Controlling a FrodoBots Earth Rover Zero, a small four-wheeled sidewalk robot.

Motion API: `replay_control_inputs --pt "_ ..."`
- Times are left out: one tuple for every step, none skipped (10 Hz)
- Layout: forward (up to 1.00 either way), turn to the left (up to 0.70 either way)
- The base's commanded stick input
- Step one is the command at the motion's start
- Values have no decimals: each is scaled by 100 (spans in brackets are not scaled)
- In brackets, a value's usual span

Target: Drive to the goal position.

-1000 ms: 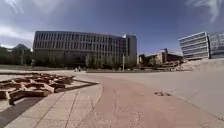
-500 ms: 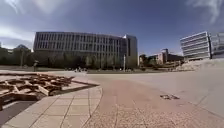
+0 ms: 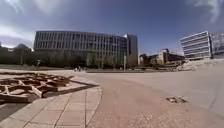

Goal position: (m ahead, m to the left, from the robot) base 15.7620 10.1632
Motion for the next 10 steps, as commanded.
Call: replay_control_inputs --pt "50 0" --pt "50 0" --pt "50 0" --pt "50 0" --pt "50 11" --pt "50 40" --pt "50 22" --pt "50 0" --pt "50 0" --pt "50 0"
